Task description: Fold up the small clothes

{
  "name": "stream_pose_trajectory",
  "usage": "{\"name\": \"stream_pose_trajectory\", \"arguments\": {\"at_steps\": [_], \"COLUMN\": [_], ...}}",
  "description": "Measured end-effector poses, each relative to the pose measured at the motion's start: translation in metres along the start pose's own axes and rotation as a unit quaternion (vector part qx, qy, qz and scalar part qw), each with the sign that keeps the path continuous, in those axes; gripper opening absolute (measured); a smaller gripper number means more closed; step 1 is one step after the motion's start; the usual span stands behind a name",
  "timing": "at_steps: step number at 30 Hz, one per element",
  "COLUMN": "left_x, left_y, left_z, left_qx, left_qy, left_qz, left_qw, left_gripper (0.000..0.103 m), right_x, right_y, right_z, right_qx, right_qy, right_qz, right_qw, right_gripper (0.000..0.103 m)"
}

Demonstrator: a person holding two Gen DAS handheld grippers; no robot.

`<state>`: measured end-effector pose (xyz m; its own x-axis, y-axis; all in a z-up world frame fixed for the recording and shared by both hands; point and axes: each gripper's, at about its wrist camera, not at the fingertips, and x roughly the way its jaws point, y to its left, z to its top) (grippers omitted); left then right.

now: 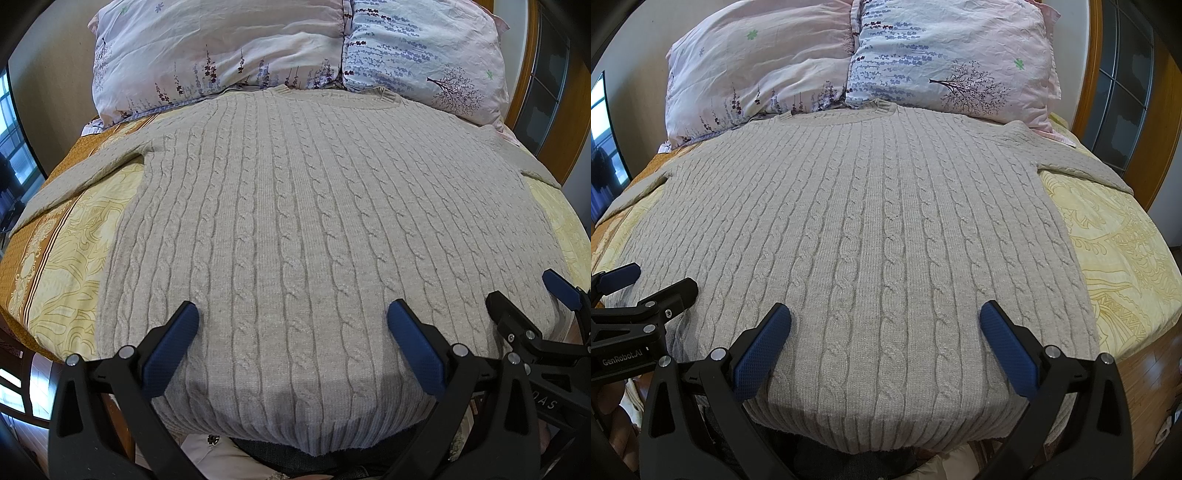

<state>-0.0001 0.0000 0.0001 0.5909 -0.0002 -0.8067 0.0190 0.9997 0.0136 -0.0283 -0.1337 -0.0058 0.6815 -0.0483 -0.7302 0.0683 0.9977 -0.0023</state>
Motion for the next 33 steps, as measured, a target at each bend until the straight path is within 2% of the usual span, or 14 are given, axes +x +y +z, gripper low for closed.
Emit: {"name": "stream_pose_trajectory", "arguments": {"at_steps": [33], "left_x": [0.0023], "left_y": [0.0023], "left_z": [0.0038], "left_qx": [0.002], "left_qy": [0.01], "left_qz": [-0.001], "left_qw": [1.0], "left_gripper": [0.101], "right_x": [-0.0007], "right_y": [-0.0052], "right_z": [0.003], "right_qx": [-0.01], "right_qy": [0.001], "right_qz": [0.007], "right_qw": [1.0], "right_gripper": [0.102]}}
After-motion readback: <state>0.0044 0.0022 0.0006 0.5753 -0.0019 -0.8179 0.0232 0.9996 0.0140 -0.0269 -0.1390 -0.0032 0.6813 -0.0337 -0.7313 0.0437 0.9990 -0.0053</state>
